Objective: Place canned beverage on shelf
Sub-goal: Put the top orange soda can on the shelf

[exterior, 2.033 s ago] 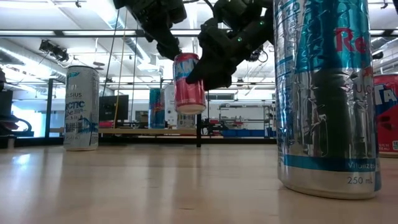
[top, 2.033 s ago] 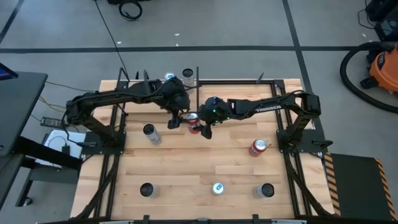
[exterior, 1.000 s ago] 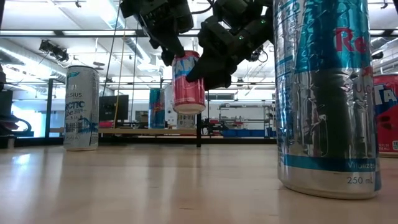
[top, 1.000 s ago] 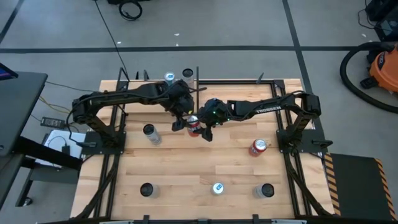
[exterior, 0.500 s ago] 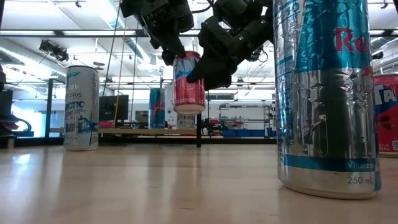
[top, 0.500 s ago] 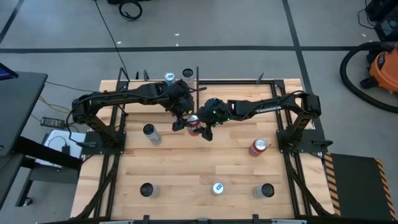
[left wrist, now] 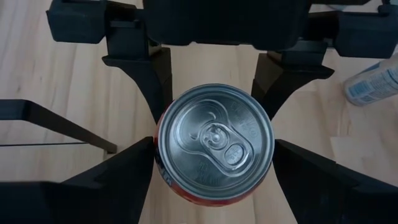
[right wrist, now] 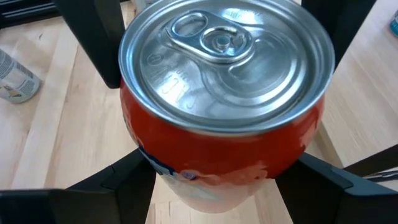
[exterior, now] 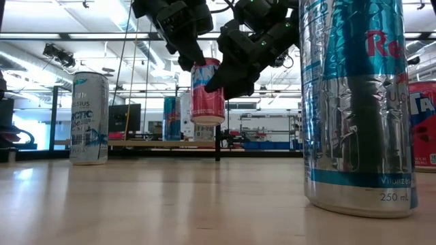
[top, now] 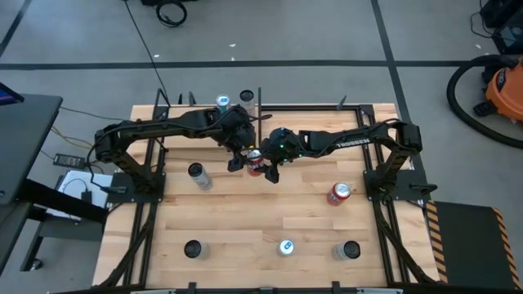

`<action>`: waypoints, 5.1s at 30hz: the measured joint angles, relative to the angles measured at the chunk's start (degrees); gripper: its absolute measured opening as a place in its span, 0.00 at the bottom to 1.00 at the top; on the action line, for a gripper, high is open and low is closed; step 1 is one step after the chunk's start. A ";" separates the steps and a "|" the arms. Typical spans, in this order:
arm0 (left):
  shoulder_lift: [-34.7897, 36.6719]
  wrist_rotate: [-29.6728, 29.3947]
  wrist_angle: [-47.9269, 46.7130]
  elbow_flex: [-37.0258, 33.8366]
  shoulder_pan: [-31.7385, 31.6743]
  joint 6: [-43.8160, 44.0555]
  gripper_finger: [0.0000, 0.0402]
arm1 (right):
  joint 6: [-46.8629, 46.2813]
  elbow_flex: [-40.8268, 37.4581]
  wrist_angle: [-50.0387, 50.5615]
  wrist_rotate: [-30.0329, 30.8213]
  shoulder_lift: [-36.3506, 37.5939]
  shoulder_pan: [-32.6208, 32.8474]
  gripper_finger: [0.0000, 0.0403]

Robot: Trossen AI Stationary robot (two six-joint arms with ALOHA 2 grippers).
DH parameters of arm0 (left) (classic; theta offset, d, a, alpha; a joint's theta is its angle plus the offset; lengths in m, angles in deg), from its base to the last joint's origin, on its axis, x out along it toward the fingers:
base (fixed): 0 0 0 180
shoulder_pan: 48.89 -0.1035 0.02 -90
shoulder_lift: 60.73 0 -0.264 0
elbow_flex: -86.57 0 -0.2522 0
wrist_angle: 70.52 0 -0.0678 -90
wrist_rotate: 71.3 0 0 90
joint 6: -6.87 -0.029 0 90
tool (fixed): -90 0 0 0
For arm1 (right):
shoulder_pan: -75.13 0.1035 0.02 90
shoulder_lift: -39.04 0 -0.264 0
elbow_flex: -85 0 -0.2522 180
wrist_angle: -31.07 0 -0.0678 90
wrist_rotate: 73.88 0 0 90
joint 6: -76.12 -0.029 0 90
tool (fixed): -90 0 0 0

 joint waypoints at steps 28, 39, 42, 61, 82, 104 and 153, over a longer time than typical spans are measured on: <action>0.00 2.45 0.43 0.02 -0.48 5.31 0.79 | -0.88 0.07 -0.27 -0.30 0.01 -0.65 0.72; -0.24 0.30 0.99 0.13 -0.35 10.87 0.79 | -0.20 0.07 0.30 -0.45 0.01 -0.71 0.72; -0.27 -0.27 2.20 0.08 -0.38 10.43 0.79 | -0.24 0.07 0.37 -0.13 0.07 -0.75 0.72; -0.39 0.65 4.88 0.02 -1.62 6.05 0.79 | 0.24 0.37 0.12 1.23 0.21 -1.61 0.72; -1.73 1.01 4.84 0.09 -1.55 5.08 0.79 | 0.06 0.56 1.92 1.06 -0.03 -1.64 0.72; -1.73 1.10 15.72 0.02 -1.58 4.95 0.79 | 1.11 0.83 2.92 0.99 0.20 -1.66 0.72; -1.60 1.93 1.58 0.16 -4.17 1.36 0.79 | 4.74 4.09 7.21 2.86 -0.12 -1.63 0.72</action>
